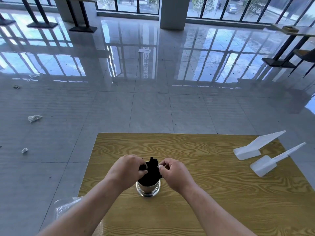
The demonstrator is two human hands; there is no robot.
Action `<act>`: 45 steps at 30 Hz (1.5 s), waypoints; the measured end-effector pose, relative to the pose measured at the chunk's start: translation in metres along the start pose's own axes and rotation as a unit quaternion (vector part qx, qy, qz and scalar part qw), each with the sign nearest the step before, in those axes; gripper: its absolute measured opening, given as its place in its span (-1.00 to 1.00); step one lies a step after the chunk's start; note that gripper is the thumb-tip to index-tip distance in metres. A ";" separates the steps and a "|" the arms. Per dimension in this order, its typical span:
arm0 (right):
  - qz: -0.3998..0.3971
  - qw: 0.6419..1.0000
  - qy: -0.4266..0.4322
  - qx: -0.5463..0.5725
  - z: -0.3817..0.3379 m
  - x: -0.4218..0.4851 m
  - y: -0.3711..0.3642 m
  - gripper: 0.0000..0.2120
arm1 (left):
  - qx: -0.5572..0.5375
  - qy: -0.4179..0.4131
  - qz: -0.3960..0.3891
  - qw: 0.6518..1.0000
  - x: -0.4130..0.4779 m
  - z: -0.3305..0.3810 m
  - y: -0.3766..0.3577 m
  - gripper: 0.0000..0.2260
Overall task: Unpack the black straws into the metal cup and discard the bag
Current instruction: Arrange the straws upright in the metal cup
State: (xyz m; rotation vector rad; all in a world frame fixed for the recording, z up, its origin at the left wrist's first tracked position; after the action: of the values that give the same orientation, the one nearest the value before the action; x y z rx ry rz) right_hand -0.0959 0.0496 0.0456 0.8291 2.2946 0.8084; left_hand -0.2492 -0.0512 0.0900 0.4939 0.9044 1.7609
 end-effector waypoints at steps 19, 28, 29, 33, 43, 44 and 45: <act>-0.012 0.991 -0.039 0.127 -0.006 0.003 0.012 -0.81 | -0.454 0.103 0.132 0.875 0.012 -0.013 0.109 -0.95; -0.149 0.847 -0.084 0.504 -0.039 0.004 0.002 -0.54 | -0.691 0.234 0.095 0.677 0.004 -0.051 0.017 -0.71; -0.127 0.826 -0.101 0.541 -0.037 0.006 0.007 -0.55 | -0.704 0.246 0.088 0.661 0.003 -0.053 0.008 -0.74; -0.038 0.870 -0.131 0.474 -0.023 0.012 0.028 -0.70 | -0.721 0.287 0.046 0.629 -0.006 -0.052 -0.028 -0.81; 0.075 0.991 0.098 0.046 -0.043 0.005 0.045 -0.59 | -0.373 0.245 0.073 0.892 -0.009 -0.069 -0.028 -0.96; 0.055 0.993 0.099 0.028 -0.042 0.004 0.035 -0.62 | -0.340 0.234 0.079 0.907 -0.009 -0.066 -0.024 -0.97; 0.021 0.996 0.090 0.011 -0.038 0.005 0.023 -0.69 | -0.308 0.223 0.081 0.922 -0.008 -0.063 -0.022 -0.98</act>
State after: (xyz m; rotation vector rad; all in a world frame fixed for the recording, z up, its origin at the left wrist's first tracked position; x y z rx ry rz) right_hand -0.1165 0.0544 0.0853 0.8469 2.4535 0.9117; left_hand -0.2767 -0.0763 0.0346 -0.2630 0.5602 2.2294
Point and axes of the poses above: each hand's wrist, its own x-axis towards the middle knuckle, its own y-axis out of the back of the hand, z = x × y, the point moved 9 cm from there along x, towards the middle knuckle, and after that the axes turned 12 degrees about -x, right-handed, at the moved point
